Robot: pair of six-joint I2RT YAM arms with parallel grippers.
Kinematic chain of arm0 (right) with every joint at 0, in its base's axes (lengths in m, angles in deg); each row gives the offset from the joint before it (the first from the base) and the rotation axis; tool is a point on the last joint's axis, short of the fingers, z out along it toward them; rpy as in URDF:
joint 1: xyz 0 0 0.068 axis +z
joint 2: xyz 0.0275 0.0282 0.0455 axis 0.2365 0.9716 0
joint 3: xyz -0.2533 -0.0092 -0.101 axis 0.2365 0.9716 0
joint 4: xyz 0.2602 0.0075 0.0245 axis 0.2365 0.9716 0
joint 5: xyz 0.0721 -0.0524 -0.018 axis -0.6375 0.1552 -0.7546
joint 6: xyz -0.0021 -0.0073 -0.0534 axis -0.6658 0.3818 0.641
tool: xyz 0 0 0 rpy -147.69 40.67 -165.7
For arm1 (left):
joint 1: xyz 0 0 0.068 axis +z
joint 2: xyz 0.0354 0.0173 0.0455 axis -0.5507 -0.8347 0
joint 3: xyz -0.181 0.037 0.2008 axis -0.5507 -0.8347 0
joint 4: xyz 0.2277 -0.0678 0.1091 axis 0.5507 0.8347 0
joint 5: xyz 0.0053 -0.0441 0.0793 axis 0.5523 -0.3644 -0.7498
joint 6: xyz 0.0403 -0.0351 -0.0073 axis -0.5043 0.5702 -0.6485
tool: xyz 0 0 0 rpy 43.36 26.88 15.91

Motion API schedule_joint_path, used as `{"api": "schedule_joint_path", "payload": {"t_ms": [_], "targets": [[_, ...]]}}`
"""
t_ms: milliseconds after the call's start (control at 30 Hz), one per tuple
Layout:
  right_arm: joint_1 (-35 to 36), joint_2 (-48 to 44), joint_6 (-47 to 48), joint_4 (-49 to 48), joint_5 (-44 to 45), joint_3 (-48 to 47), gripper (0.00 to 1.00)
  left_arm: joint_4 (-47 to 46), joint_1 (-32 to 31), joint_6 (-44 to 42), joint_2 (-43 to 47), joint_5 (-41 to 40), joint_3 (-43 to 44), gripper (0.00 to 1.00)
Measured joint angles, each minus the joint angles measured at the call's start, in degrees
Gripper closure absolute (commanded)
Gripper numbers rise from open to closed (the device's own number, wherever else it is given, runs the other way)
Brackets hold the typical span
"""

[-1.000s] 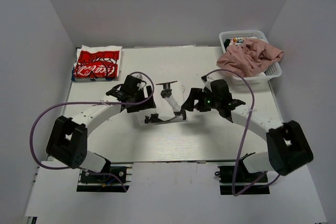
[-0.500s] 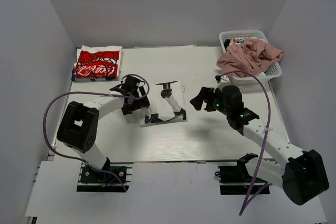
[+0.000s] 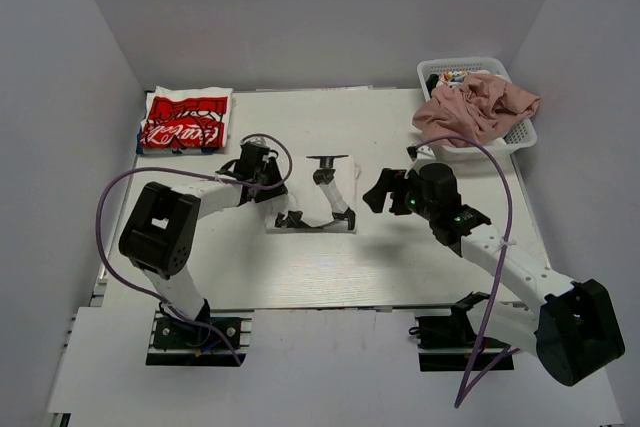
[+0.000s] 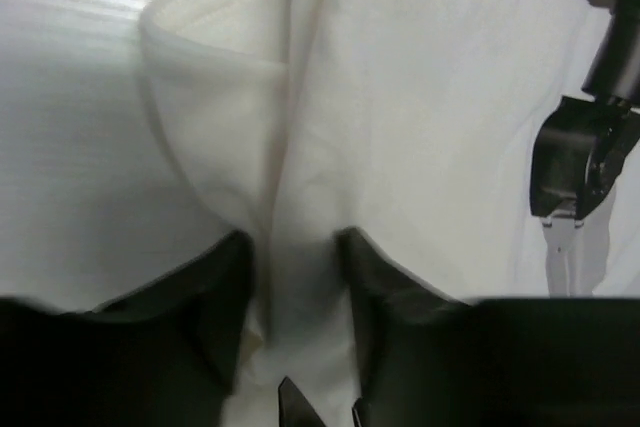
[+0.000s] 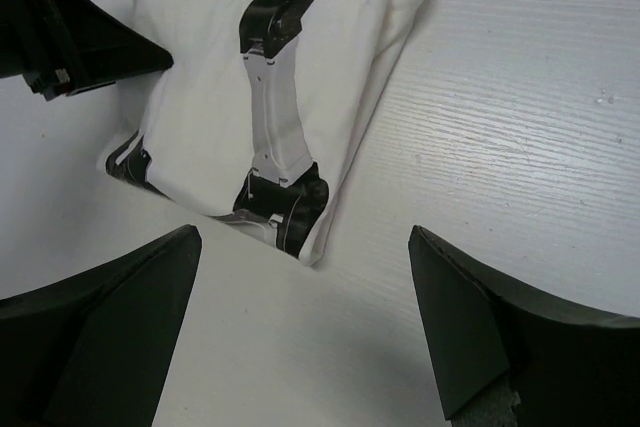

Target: Fold and stack the t-shirts

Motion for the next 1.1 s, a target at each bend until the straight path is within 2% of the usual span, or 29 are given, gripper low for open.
{"api": "schedule_joint_path", "payload": {"t_ms": [33, 67, 300, 467, 733, 867, 1100], "targets": [[0.00, 0.09, 0.11, 0.02, 0.02, -0.02, 0.10, -0.85, 0.07, -0.20, -0.83, 0.11, 0.52, 0.76], [-0.02, 0.13, 0.15, 0.09, 0.02, 0.00, 0.10, -1.11, 0.09, -0.39, -1.99, 0.22, 1.31, 1.00], [-0.04, 0.13, 0.85, 0.11, 0.98, -0.02, 0.10, 0.96, -0.07, -4.76, -5.20, -0.81, 6.91, 1.00], [-0.04, 0.13, 1.92, 0.11, 2.10, -0.02, 0.10, 5.70, -0.11, -12.61, -4.87, -5.57, 11.98, 1.00], [-0.09, 0.13, 3.48, 0.13, 5.66, -0.02, 0.10, 7.76, 0.42, -28.44, -2.29, -15.15, 21.42, 1.00], [-0.15, 0.13, 4.00, 0.15, 7.43, -0.02, 0.10, 10.47, 2.01, -35.10, -2.64, -20.28, 28.26, 1.00], [-0.15, 1.86, 4.70, 0.09, 9.35, -0.02, 0.10, 10.82, 6.71, -43.47, -6.23, -23.82, 37.24, 1.00]]}}
